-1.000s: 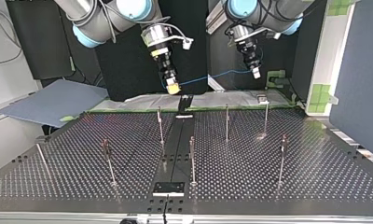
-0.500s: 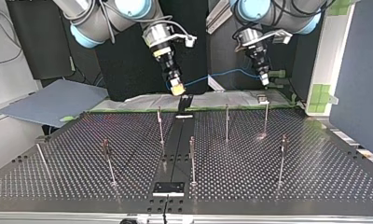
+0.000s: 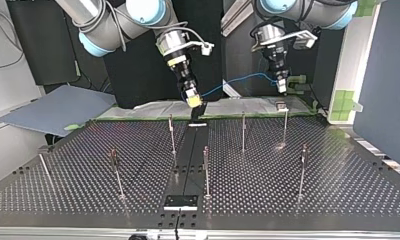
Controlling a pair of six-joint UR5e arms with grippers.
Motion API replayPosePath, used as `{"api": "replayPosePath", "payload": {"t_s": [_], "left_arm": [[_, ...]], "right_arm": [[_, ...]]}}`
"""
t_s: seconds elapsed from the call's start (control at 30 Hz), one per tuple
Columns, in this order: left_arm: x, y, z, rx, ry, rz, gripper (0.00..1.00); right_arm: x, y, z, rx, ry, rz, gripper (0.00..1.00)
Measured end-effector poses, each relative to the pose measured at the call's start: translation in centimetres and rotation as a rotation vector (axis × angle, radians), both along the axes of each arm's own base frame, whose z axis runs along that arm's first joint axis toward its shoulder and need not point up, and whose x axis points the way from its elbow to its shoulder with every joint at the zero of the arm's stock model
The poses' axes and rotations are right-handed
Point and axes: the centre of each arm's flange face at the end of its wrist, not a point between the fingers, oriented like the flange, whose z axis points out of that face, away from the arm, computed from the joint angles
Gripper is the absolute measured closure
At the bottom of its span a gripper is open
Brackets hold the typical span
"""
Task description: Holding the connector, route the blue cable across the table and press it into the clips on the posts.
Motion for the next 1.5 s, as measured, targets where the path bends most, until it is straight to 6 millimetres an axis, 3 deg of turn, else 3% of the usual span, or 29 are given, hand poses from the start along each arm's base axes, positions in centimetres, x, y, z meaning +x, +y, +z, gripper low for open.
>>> {"api": "replayPosePath", "payload": {"t_s": [0.37, 0.73, 1.17, 1.5], "left_arm": [[-0.9, 0.5, 3.7, -0.013, -0.038, -0.002, 1.0], [-1.0, 1.7, 7.5, -0.048, -0.136, 0.028, 1.0], [1.1, 3.8, 9.3, -0.015, -0.169, 0.086, 1.0], [3.8, 6.0, 9.6, 0.035, -0.159, 0.096, 1.0]], "right_arm": [[2.5, 0.2, 1.2, -0.005, -0.019, 0.03, 1.0], [4.8, 0.3, 4.9, -0.029, -0.047, 0.053, 1.0], [6.8, 0.5, 9.6, -0.064, -0.088, 0.082, 1.0], [7.3, -0.5, 13.4, -0.085, -0.117, 0.08, 1.0]]}}
